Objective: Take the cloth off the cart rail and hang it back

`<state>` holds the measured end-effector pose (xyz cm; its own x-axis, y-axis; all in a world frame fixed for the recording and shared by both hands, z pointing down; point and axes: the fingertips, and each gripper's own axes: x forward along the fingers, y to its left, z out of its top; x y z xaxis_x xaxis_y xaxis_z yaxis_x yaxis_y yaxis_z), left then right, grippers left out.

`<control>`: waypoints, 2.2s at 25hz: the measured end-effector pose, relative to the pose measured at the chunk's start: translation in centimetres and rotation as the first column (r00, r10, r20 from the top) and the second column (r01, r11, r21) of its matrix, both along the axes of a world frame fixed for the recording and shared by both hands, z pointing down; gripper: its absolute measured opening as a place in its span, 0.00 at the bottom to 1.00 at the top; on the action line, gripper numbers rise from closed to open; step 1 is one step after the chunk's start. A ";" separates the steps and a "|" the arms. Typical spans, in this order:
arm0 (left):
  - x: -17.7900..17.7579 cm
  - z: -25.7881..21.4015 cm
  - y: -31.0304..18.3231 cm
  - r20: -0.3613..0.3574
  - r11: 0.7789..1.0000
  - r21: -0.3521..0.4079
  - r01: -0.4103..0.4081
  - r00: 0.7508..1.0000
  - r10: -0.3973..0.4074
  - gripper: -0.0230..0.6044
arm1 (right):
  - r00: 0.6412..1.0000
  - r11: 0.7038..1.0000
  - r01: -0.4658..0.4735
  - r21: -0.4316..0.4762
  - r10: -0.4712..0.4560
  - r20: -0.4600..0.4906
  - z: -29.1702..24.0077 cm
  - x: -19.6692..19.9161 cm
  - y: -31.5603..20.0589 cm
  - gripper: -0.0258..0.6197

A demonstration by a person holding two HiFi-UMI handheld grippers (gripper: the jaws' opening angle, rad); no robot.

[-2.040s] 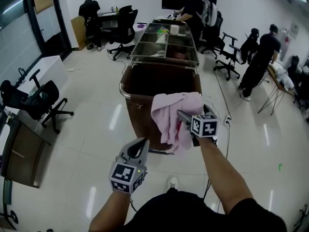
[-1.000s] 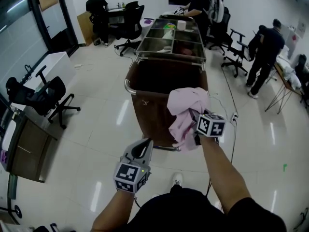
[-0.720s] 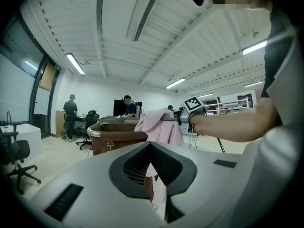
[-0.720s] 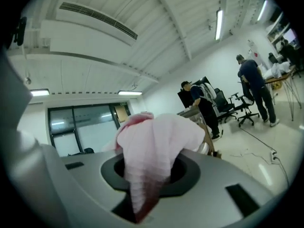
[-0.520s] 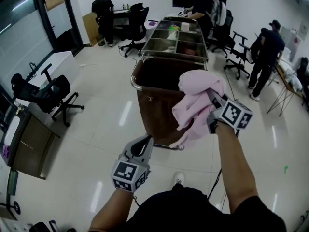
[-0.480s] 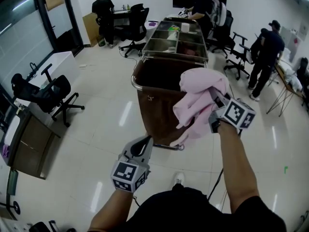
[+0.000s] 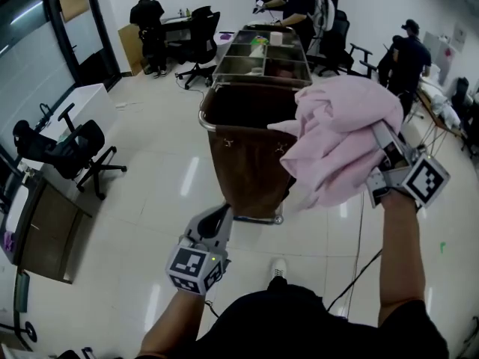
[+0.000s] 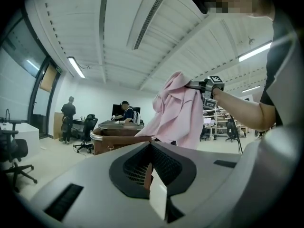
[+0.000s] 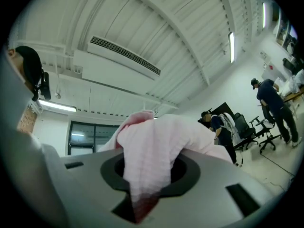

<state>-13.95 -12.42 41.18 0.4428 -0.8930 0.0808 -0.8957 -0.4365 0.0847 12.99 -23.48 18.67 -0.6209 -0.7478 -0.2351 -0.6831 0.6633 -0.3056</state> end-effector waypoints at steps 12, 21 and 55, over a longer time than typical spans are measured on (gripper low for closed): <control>3.5 -1.5 0.4 0.000 0.996 0.029 -0.086 0.996 0.086 0.04 | 0.999 0.999 0.014 -0.048 -0.012 0.033 2.2 4.6 8.3 0.22; 7.2 -1.7 -1.3 0.006 0.996 0.027 -0.090 0.996 0.089 0.04 | 0.977 0.985 0.015 -0.174 0.023 0.213 5.7 10.0 12.3 0.22; 15.2 1.1 -1.5 -0.010 0.992 -0.072 -0.102 0.995 0.102 0.04 | 0.987 0.928 0.133 -0.348 -0.155 -0.038 23.7 8.0 6.2 0.22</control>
<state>1.28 -13.91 42.28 0.5322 -0.8349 0.1401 -0.8460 -0.5183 0.1248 20.99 -17.30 42.41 -0.7332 -0.6770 0.0640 -0.6138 0.6183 -0.4909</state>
